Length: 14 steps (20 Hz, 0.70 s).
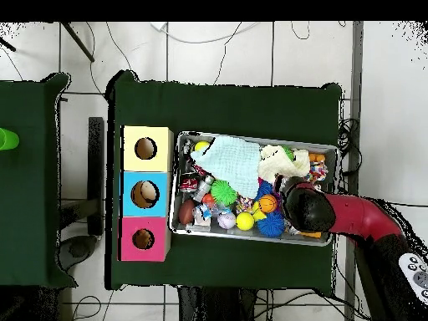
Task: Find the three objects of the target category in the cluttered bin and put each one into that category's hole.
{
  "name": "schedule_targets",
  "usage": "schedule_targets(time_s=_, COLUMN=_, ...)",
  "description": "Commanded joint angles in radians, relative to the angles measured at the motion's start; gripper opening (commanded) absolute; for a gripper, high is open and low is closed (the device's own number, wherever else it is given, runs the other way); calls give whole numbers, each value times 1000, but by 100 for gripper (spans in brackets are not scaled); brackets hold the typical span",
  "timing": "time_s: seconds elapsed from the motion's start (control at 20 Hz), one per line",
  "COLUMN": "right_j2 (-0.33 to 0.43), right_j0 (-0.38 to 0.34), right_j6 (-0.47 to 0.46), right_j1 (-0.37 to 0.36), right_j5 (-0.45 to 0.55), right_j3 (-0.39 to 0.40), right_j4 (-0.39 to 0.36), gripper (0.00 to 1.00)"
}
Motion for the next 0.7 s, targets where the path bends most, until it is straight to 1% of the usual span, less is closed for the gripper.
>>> schedule_targets(time_s=0.05, right_j2=78, right_j0=-22, right_j6=-113, right_j1=20, right_j5=27, right_j3=42, right_j4=-56, gripper=100)
schedule_targets(time_s=0.2, right_j2=86, right_j0=-28, right_j6=-117, right_j1=22, right_j5=22, right_j3=40, right_j4=-56, gripper=100)
schedule_targets(time_s=0.3, right_j2=93, right_j0=-31, right_j6=-129, right_j1=29, right_j5=30, right_j3=26, right_j4=-55, gripper=100)
schedule_targets(time_s=0.5, right_j2=127, right_j0=-58, right_j6=-176, right_j1=80, right_j5=56, right_j3=-39, right_j4=-49, gripper=100)
schedule_targets(time_s=0.7, right_j2=153, right_j0=-64, right_j6=-213, right_j1=126, right_j5=116, right_j3=-111, right_j4=-34, gripper=100)
